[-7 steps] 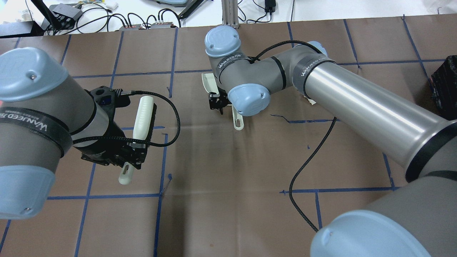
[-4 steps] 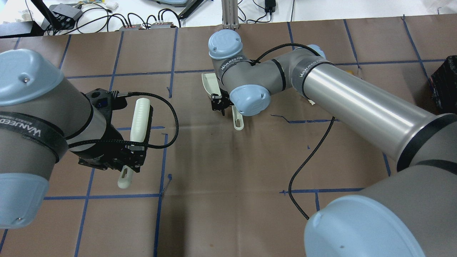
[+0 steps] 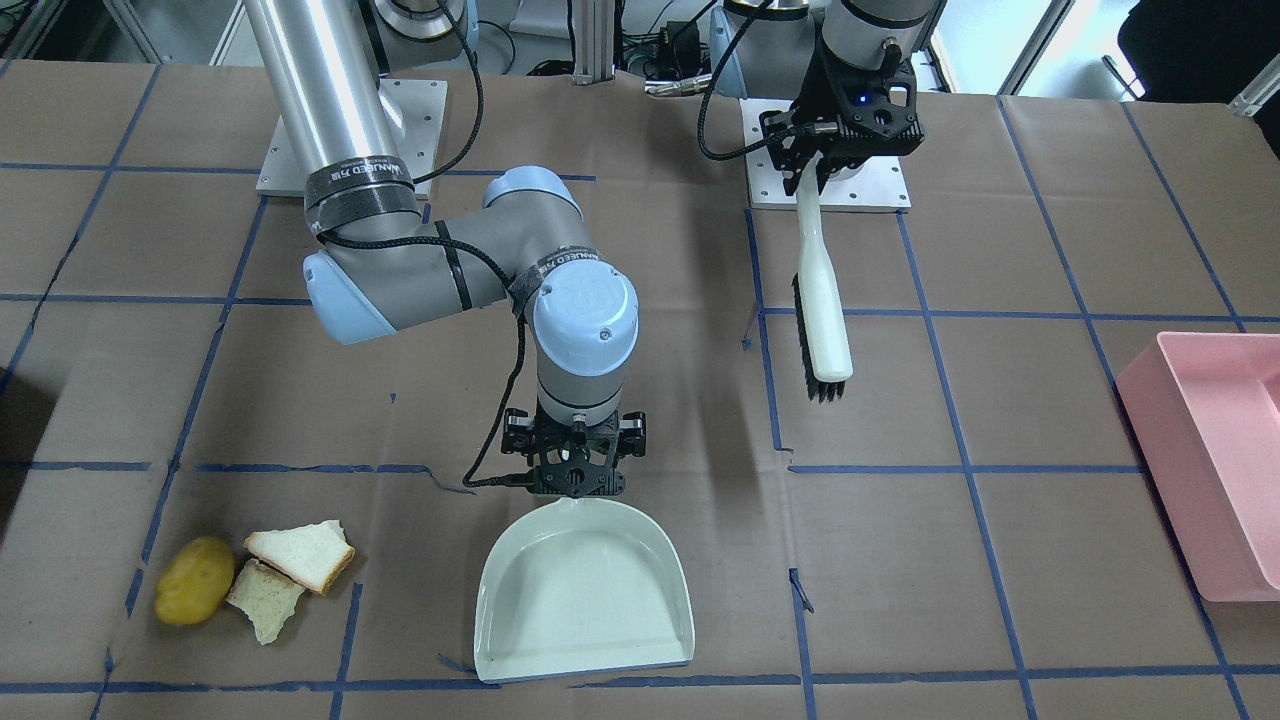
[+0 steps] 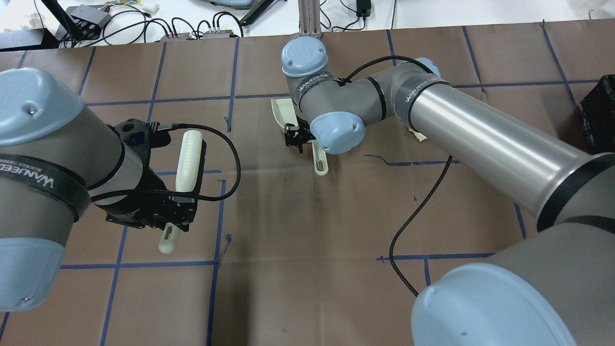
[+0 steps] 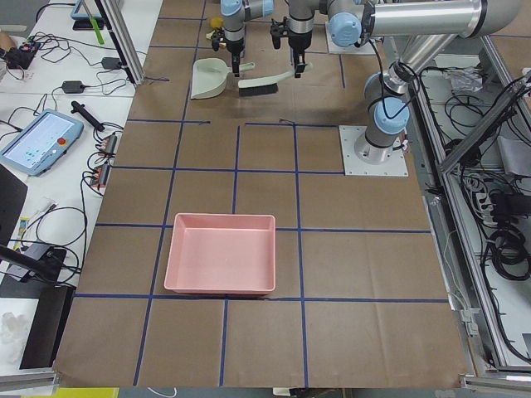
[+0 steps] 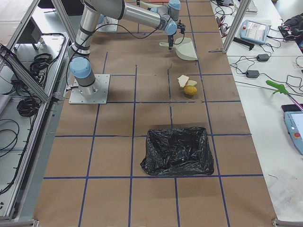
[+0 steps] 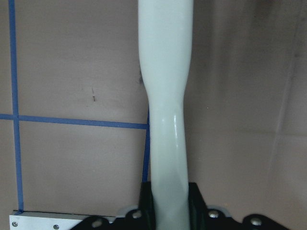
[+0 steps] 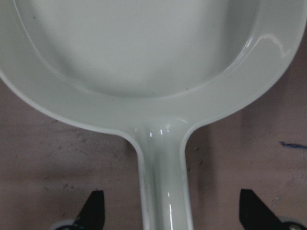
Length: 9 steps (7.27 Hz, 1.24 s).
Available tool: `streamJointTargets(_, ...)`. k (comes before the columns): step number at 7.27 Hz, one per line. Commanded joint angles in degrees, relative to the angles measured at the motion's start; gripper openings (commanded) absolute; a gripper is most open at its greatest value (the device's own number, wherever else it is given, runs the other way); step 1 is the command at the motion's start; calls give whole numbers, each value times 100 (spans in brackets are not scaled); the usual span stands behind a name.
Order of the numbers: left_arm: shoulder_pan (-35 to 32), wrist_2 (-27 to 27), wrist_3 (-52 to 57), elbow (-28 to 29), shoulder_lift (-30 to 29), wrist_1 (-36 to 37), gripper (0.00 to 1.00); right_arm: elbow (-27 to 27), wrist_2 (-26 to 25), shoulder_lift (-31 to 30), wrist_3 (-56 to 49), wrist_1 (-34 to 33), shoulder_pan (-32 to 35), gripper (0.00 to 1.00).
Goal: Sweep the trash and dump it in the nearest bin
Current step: 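Close the right gripper on the white dustpan handle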
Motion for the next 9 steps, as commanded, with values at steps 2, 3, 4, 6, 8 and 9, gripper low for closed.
streamJointTargets(2,-53,714,-59,-46,11,-6,9,5,8,1,-19,22,31,74)
streamJointTargets(3,-62,733,-43,23,46,-41,0,-12,8,1,-37,39,14,60)
streamJointTargets(4,-62,681,-51,-38,116,-32,0,-30,8,1,-46,56,5,44)
streamJointTargets(6,-71,680,10,-56,213,29,0,-47,-9,-17,-46,65,-4,14)
streamJointTargets(8,-71,550,-113,-65,169,21,0,-91,-9,-78,-46,57,-21,2)
streamJointTargets(9,-71,348,-331,-91,169,12,0,-117,-9,-165,-46,57,-21,1)
